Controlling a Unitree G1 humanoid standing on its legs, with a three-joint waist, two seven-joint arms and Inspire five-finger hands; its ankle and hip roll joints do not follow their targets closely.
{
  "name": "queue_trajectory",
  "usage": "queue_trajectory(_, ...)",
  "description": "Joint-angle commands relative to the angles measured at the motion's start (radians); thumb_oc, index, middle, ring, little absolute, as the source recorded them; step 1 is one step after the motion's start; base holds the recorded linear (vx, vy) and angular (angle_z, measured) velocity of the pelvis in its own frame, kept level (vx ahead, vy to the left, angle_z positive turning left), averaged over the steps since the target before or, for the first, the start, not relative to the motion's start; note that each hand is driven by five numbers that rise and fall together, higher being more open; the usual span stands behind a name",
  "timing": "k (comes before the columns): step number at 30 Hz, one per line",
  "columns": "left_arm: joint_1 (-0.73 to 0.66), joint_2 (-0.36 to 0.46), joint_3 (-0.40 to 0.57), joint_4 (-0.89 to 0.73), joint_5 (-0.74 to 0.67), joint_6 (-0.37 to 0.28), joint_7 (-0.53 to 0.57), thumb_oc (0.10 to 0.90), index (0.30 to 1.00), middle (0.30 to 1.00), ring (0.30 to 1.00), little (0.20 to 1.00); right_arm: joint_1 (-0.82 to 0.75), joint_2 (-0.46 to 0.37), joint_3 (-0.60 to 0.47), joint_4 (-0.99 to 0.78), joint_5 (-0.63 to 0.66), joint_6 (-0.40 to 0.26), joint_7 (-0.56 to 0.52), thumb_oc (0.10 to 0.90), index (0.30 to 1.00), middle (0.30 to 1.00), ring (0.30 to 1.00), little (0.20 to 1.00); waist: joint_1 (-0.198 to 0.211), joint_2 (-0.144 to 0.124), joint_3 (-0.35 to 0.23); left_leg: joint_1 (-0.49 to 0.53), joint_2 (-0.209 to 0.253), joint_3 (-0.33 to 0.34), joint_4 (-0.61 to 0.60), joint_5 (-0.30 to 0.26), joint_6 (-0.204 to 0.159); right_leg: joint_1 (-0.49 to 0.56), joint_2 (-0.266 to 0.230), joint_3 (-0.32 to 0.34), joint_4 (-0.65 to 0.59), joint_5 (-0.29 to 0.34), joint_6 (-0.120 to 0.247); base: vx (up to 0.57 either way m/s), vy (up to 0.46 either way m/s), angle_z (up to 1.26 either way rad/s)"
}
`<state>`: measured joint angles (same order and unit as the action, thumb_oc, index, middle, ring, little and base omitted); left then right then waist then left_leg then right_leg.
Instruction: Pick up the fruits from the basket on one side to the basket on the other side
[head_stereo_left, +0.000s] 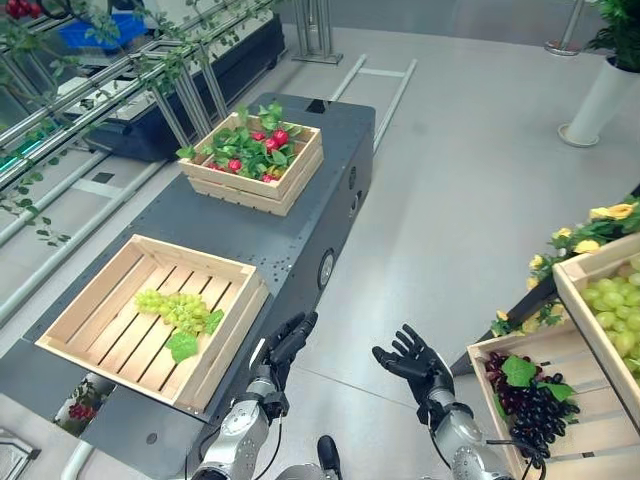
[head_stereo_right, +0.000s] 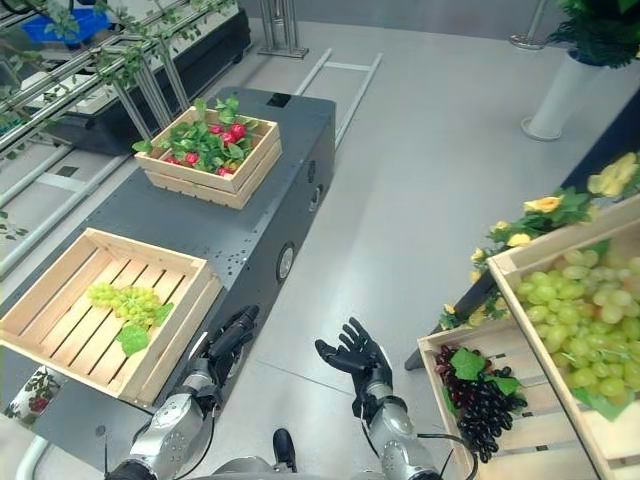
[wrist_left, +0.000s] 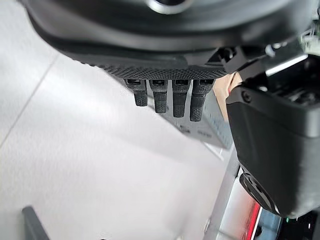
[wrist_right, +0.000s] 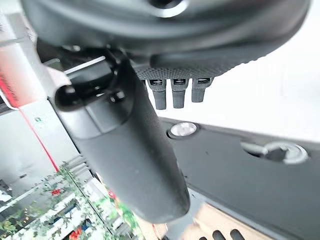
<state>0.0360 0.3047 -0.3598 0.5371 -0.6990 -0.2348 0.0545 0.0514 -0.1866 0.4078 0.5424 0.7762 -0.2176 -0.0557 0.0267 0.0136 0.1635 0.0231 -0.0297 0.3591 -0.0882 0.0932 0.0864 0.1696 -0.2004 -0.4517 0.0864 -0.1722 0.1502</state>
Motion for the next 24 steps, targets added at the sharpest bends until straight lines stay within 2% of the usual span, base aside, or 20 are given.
queue_trajectory(1, -0.064, -0.013, -0.004, -0.092, 0.038, -0.128, -0.01, 0.8, 0.9, 0.9, 0.9, 0.9, -0.049, -0.013, -0.014, -0.086, -0.068, -0.11, 0.05, 0.8, 0.9, 0.9, 0.9, 0.9, 0.013, 0.018, -0.009, 0.042, 0.04, -0.061, 0.001, -0.116, -0.082, -0.05, 0.04, -0.015, -0.048, 0.108, -0.064, 0.09, 0.181, 0.02)
queue_trajectory(4, -0.061, -0.001, -0.001, -0.109, 0.081, -0.132, -0.022, 0.8, 0.9, 0.9, 0.9, 0.9, -0.061, -0.015, -0.002, -0.092, -0.068, -0.117, 0.054, 0.8, 0.9, 0.9, 0.9, 0.9, 0.033, 0.014, -0.005, 0.043, 0.018, -0.063, 0.001, -0.134, -0.057, -0.062, 0.002, -0.023, -0.013, 0.145, -0.048, 0.1, 0.217, 0.04)
queue_trajectory(6, -0.062, 0.008, -0.011, -0.123, 0.112, -0.142, -0.034, 0.8, 0.9, 0.9, 0.9, 0.9, -0.07, -0.014, 0.0, -0.088, -0.075, -0.118, 0.053, 0.8, 0.9, 0.9, 0.9, 0.9, 0.042, 0.015, 0.0, 0.041, 0.007, -0.069, 0.006, -0.141, -0.042, -0.074, -0.017, -0.022, 0.043, 0.146, -0.047, 0.1, 0.223, 0.1)
queue_trajectory(9, -0.073, 0.031, -0.028, -0.144, 0.155, -0.153, -0.063, 0.8, 0.9, 0.9, 0.9, 0.9, -0.079, -0.019, 0.0, -0.09, -0.074, -0.115, 0.057, 0.8, 0.9, 0.9, 0.9, 0.9, 0.048, 0.021, 0.01, 0.033, -0.022, -0.095, 0.019, -0.152, -0.011, -0.122, -0.061, 0.001, 0.247, 0.161, -0.046, 0.11, 0.251, 0.15)
queue_trajectory(10, -0.083, 0.042, -0.04, -0.157, 0.161, -0.155, -0.091, 0.8, 0.9, 0.9, 0.9, 0.9, -0.071, -0.029, 0.002, -0.105, -0.052, -0.117, 0.066, 0.8, 0.9, 0.9, 0.9, 0.9, 0.039, 0.027, 0.024, 0.037, -0.046, -0.112, 0.031, -0.16, 0.007, -0.189, -0.103, 0.04, 0.451, 0.185, -0.047, 0.15, 0.292, 0.23)
queue_trajectory(12, -0.087, 0.051, -0.05, -0.166, 0.151, -0.148, -0.112, 0.8, 0.9, 0.9, 0.9, 0.9, -0.062, -0.039, 0.0, -0.115, -0.034, -0.113, 0.07, 0.8, 0.9, 0.9, 0.9, 0.9, 0.028, 0.029, 0.037, 0.047, -0.059, -0.131, 0.037, -0.168, 0.016, -0.231, -0.115, 0.068, 0.563, 0.189, -0.052, 0.16, 0.193, 0.51)
queue_trajectory(13, -0.088, 0.054, -0.056, -0.174, 0.146, -0.127, -0.126, 0.8, 0.9, 0.9, 0.9, 0.9, -0.049, -0.047, 0.0, -0.116, -0.019, -0.104, 0.075, 0.8, 0.9, 0.9, 0.9, 0.9, 0.01, 0.033, 0.05, 0.072, -0.065, -0.157, 0.032, -0.172, 0.02, -0.285, -0.106, 0.107, 0.617, 0.195, -0.053, 0.17, 0.054, 0.64)
queue_trajectory(15, -0.087, 0.063, -0.072, -0.188, 0.139, -0.113, -0.149, 0.8, 0.9, 0.9, 0.9, 0.9, -0.033, -0.055, 0.003, -0.123, 0.005, -0.104, 0.08, 0.8, 0.9, 0.9, 0.9, 0.9, -0.02, 0.036, 0.062, 0.101, -0.061, -0.201, 0.022, -0.174, 0.015, -0.343, -0.036, 0.167, 0.536, 0.207, -0.052, 0.16, -0.045, 0.58)
queue_trajectory(16, -0.086, 0.064, -0.073, -0.189, 0.137, -0.112, -0.151, 0.8, 0.9, 0.9, 0.9, 0.9, -0.03, -0.056, 0.003, -0.124, 0.008, -0.103, 0.085, 0.8, 0.9, 0.9, 0.9, 0.9, -0.024, 0.037, 0.063, 0.104, -0.06, -0.205, 0.021, -0.175, 0.014, -0.346, -0.029, 0.171, 0.523, 0.209, -0.053, 0.16, -0.168, 0.65)
queue_trajectory(17, -0.09, 0.073, -0.086, -0.199, 0.133, -0.112, -0.156, 0.8, 0.9, 0.9, 0.9, 0.9, -0.019, -0.058, 0.002, -0.123, 0.02, -0.105, 0.112, 0.8, 0.9, 0.9, 0.9, 0.9, -0.04, 0.034, 0.073, 0.111, -0.047, -0.221, 0.029, -0.19, 0.002, -0.36, 0.013, 0.211, 0.34, 0.23, -0.047, 0.16, -0.217, 0.79)
queue_trajectory(19, -0.107, 0.074, -0.099, -0.198, 0.135, -0.122, -0.16, 0.8, 0.9, 0.9, 0.9, 0.9, -0.036, -0.057, -0.006, -0.104, 0.03, -0.108, 0.127, 0.8, 0.9, 0.9, 0.9, 0.9, -0.044, 0.027, 0.077, 0.093, -0.043, -0.242, 0.04, -0.202, -0.004, -0.366, 0.045, 0.262, 0.069, 0.285, -0.037, 0.15, -0.275, 0.93)
queue_trajectory(20, -0.12, 0.072, -0.112, -0.196, 0.143, -0.128, -0.161, 0.8, 0.9, 0.9, 0.9, 0.9, -0.047, -0.053, -0.017, -0.089, 0.043, -0.102, 0.138, 0.8, 0.9, 0.9, 0.9, 0.9, -0.05, 0.024, 0.08, 0.091, -0.048, -0.269, 0.042, -0.211, -0.004, -0.373, 0.058, 0.315, -0.076, 0.318, -0.022, 0.14, -0.219, 0.59)
queue_trajectory(21, -0.123, 0.071, -0.116, -0.196, 0.146, -0.129, -0.163, 0.8, 0.9, 0.9, 0.9, 0.9, -0.051, -0.052, -0.022, -0.084, 0.048, -0.099, 0.141, 0.8, 0.9, 0.9, 0.9, 0.9, -0.051, 0.023, 0.079, 0.088, -0.051, -0.277, 0.043, -0.214, -0.003, -0.377, 0.062, 0.334, -0.112, 0.328, -0.019, 0.22, -0.278, 0.55)
queue_trajectory(22, -0.131, 0.072, -0.125, -0.197, 0.151, -0.129, -0.184, 0.8, 0.9, 0.9, 0.9, 0.9, -0.064, -0.048, -0.034, -0.063, 0.054, -0.103, 0.139, 0.8, 0.9, 0.9, 0.9, 0.9, -0.055, 0.024, 0.082, 0.09, -0.054, -0.308, 0.049, -0.222, 0.0, -0.38, 0.077, 0.381, -0.167, 0.334, -0.019, 0.27, -0.351, 0.7)
queue_trajectory(24, -0.144, 0.075, -0.135, -0.195, 0.157, -0.123, -0.216, 0.8, 0.9, 0.9, 0.9, 0.9, -0.086, -0.038, -0.039, -0.038, 0.049, -0.11, 0.127, 0.8, 0.9, 0.9, 0.9, 0.9, -0.06, 0.019, 0.082, 0.087, -0.058, -0.357, 0.075, -0.238, 0.005, -0.361, 0.093, 0.439, -0.145, 0.313, -0.024, 0.3, -0.384, 0.91)
